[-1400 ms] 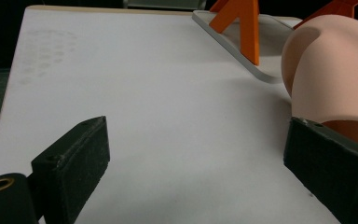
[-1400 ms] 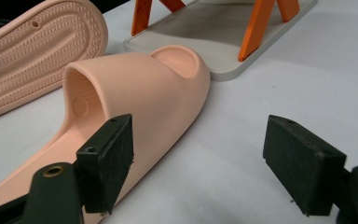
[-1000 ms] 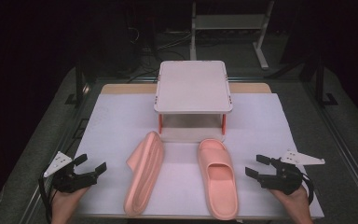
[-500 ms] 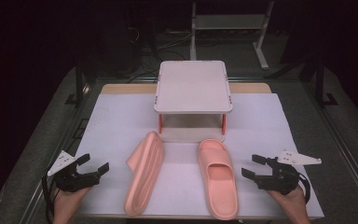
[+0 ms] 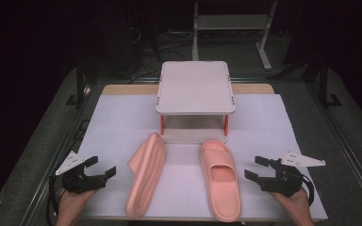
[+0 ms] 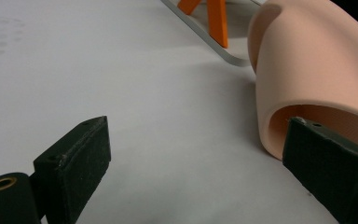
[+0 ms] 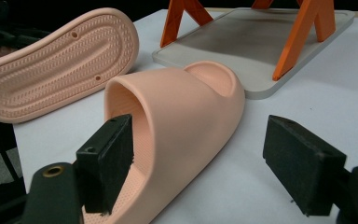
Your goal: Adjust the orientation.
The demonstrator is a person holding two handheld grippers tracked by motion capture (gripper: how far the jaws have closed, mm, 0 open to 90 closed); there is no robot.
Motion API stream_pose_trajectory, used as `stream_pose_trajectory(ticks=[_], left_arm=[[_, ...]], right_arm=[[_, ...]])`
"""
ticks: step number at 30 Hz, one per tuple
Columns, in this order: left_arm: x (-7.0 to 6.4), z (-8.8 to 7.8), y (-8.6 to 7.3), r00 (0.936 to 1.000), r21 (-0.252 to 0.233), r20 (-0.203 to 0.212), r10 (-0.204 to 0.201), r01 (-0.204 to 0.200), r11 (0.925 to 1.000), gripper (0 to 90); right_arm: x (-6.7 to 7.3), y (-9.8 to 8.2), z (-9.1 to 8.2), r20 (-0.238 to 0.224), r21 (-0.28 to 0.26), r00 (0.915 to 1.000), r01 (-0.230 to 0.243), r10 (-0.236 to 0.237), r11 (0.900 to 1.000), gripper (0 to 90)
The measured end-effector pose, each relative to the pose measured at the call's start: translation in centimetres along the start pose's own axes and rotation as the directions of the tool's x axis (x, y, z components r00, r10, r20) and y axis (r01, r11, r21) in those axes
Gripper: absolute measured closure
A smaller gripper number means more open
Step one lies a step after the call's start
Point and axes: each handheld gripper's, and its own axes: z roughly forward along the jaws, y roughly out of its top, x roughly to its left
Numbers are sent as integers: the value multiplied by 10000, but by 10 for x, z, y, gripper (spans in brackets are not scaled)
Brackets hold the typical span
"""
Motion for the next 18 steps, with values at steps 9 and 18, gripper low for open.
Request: stream_pose_trajectory(ticks=[9, 18], left_arm=[[-3, 5, 0, 9996, 431, 287, -26, 14, 9991, 142], [-16, 20, 1, 9957, 1020, 808, 458, -540, 9933, 220]], right_arm=[[1, 0, 0, -94, -91, 9999, -74, 73, 9999, 239], [0, -1, -2, -152, -178, 9998, -101, 98, 9998, 236]])
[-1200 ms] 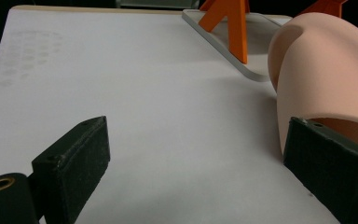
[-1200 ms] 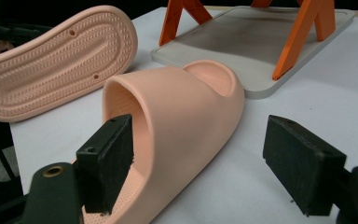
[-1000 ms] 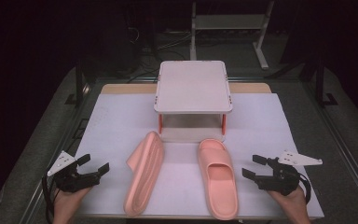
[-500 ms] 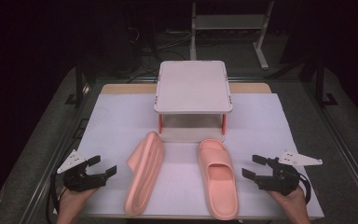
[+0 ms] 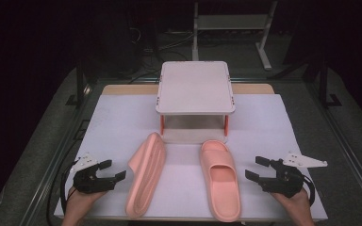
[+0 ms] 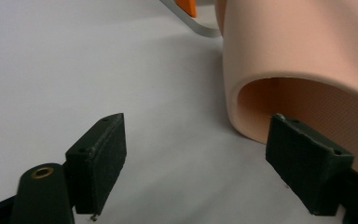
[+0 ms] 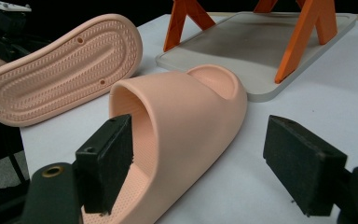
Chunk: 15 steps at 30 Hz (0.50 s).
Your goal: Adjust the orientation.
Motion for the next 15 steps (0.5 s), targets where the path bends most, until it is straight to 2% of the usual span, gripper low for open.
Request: stream_pose_trajectory(ticks=[3, 8, 15], left_arm=[[-2, 5, 4, 9997, 143, 189, -132, 129, 9998, 303], [-5, 16, 8, 9982, 292, 384, -455, 444, 9986, 333], [-10, 25, 11, 9989, 381, 404, -254, 239, 9990, 333]], right_arm=[[1, 0, 1, -33, 103, 10000, 44, -44, 9999, 230], [1, 0, 1, -54, 118, 10000, 79, -78, 9999, 230], [0, -1, 1, -121, 177, 9999, 111, -109, 9998, 230]])
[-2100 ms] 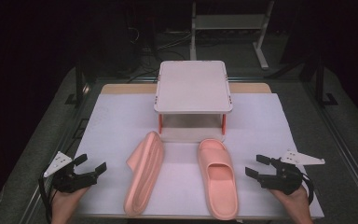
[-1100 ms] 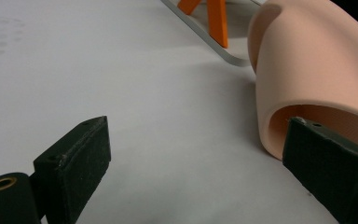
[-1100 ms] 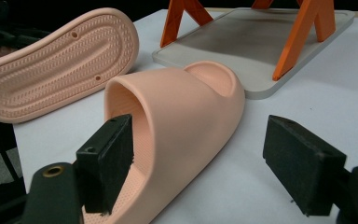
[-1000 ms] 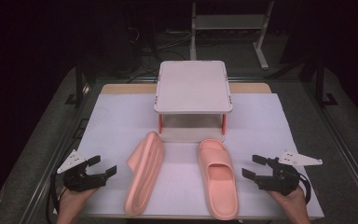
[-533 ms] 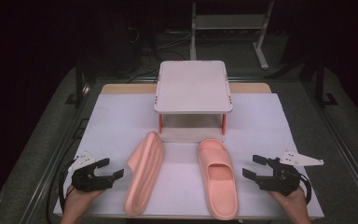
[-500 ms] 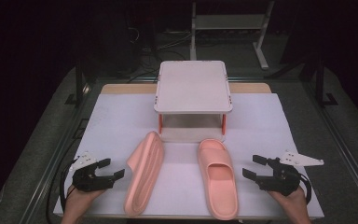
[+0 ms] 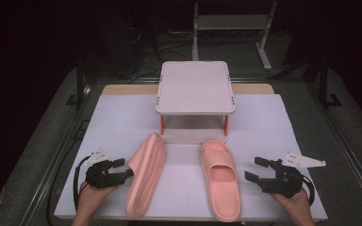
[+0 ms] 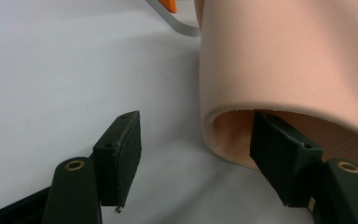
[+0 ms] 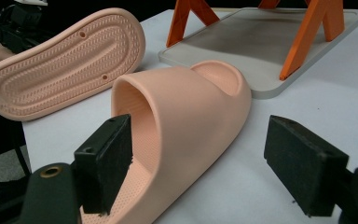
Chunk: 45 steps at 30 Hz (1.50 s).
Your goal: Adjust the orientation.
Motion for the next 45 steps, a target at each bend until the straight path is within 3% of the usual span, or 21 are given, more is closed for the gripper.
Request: stream_pose_trajectory(ticks=[22, 34, 42, 45], left_arm=[[-17, 10, 9, 9993, -351, 317, 181, -170, 9992, 323], [-28, 26, 14, 9970, -301, 623, 457, -439, 9986, 295], [-28, 42, 18, 9967, -436, 810, -53, 89, 9990, 302], [-29, 45, 19, 9965, -452, 839, -4, 42, 9990, 301]], right_arm=[[3, -1, 2, -126, 86, 9999, 71, -70, 9999, 230], [4, -2, 1, -230, 104, 9997, 71, -68, 9999, 230], [4, -3, 0, -423, 7, 9990, 154, -153, 9999, 230], [5, -2, -1, -481, -61, 9986, 218, -221, 9997, 230]])
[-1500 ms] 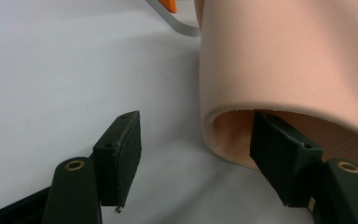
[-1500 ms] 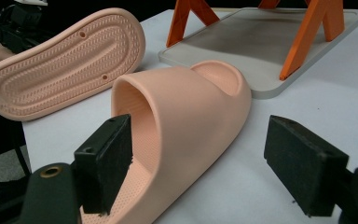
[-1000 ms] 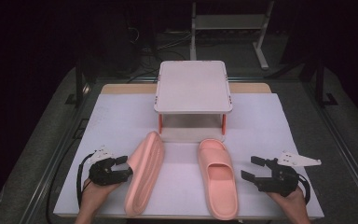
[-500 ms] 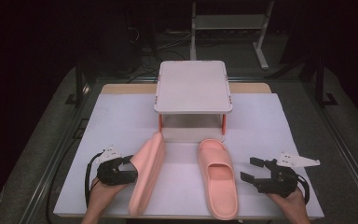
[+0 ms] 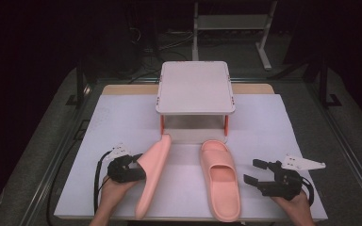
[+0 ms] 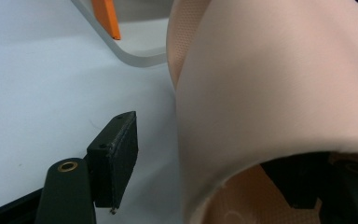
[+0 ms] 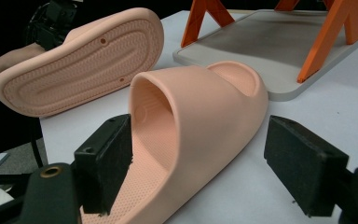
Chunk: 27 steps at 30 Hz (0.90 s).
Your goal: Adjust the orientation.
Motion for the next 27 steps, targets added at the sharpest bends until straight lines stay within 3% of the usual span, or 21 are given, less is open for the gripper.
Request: stream_pose_trajectory(ticks=[13, 23, 27], left_arm=[[-13, 14, 4, 9994, 31, 181, 288, -289, 9996, 296], [-23, 20, 6, 9961, 172, 438, 762, -770, 9969, 299], [-30, 23, 7, 9924, 347, 510, 1123, -1141, 9929, 310]], right_arm=[[3, 1, -1, -153, -94, 9997, 181, -182, 9998, 230], [6, 1, 2, -370, 38, 9986, 370, -369, 9993, 230], [8, 1, 4, -455, 121, 9980, 443, -437, 9989, 230]])
